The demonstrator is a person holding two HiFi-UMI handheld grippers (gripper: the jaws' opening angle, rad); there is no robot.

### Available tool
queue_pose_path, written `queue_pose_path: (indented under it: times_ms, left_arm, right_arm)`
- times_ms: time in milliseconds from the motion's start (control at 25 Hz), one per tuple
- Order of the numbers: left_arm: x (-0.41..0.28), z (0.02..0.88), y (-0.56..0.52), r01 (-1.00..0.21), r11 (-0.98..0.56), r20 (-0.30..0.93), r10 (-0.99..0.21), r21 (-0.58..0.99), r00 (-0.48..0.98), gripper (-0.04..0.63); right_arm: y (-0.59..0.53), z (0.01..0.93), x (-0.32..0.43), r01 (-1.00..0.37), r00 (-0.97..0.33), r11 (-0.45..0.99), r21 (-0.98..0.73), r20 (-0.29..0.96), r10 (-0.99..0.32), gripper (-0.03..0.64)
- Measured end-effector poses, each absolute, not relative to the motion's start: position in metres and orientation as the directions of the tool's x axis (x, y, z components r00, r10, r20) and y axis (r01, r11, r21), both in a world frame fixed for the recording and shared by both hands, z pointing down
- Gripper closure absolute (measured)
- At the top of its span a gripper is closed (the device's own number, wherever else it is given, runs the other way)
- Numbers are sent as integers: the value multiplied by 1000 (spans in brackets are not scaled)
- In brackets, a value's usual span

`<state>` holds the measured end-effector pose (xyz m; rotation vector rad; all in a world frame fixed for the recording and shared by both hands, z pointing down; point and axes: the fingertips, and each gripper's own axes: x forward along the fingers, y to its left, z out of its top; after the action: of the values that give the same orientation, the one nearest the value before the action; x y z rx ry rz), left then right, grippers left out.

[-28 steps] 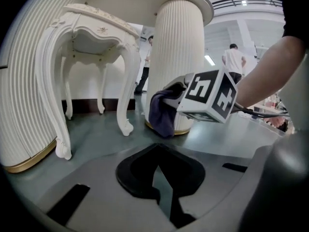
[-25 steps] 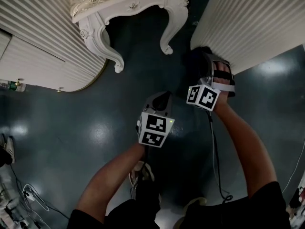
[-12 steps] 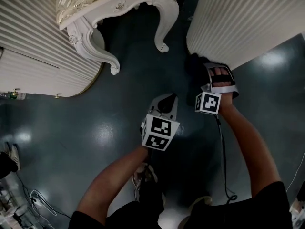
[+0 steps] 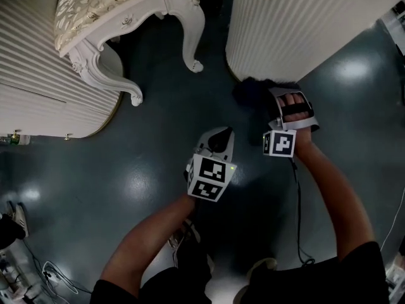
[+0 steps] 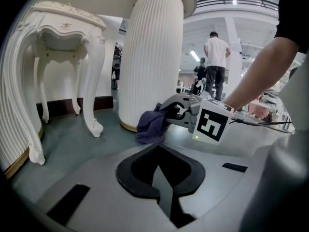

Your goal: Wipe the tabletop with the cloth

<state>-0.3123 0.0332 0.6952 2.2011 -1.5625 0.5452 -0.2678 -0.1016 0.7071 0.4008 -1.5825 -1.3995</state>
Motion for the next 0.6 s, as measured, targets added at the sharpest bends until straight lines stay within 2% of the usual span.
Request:
queue_pose_path:
  times_ms: [240,600]
  left_arm:
    - [-271,671,16,-933,-353,480,-808,70,341,592]
    - [-248,604,-7,-904,-423,433,-827,-63,357,592]
  right_arm:
    - [-108,659,-243,204,-487,343,917,399,-777,554]
    - [-109,576,-233,143,-573,306,941,331,-750,554]
